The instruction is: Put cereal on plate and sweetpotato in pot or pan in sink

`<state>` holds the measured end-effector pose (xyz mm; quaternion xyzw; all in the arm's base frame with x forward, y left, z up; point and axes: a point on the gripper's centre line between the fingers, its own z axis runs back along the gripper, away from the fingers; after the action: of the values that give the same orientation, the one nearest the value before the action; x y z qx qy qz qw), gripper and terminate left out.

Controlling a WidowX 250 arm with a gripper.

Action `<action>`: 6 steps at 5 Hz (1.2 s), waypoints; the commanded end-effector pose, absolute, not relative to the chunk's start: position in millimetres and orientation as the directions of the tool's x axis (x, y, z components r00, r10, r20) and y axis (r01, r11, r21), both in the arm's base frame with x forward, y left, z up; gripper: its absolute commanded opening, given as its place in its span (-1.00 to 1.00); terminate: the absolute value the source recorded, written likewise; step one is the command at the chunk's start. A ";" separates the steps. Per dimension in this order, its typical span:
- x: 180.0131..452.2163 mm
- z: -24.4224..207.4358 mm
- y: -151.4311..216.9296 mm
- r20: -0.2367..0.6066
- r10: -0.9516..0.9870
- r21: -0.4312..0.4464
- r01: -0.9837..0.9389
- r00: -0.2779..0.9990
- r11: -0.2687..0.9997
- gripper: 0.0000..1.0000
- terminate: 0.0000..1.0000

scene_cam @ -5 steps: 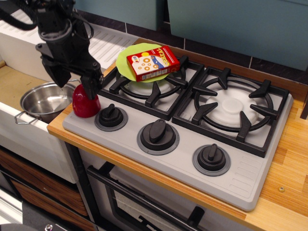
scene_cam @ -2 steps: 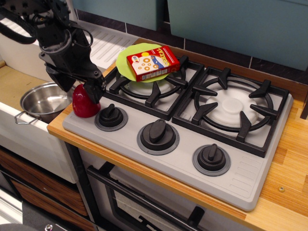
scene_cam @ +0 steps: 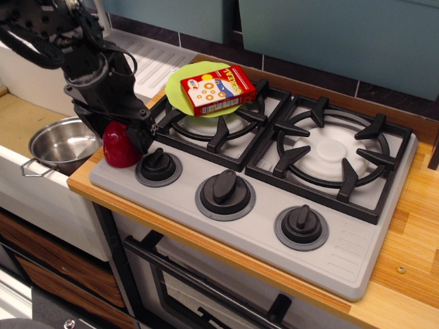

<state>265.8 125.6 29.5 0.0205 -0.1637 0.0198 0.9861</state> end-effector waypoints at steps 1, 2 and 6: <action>278.9 36.0 121.1 0.368 0.056 0.053 -0.081 0.928 0.995 -1.00 -1.00; 279.1 36.9 118.8 0.362 0.070 0.052 -0.095 0.929 0.994 -1.00 -1.00; 274.6 67.6 130.1 0.337 0.020 0.041 -0.036 0.941 0.999 -1.00 -1.00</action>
<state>262.3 126.2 45.6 0.0002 -0.1377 0.0146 0.9904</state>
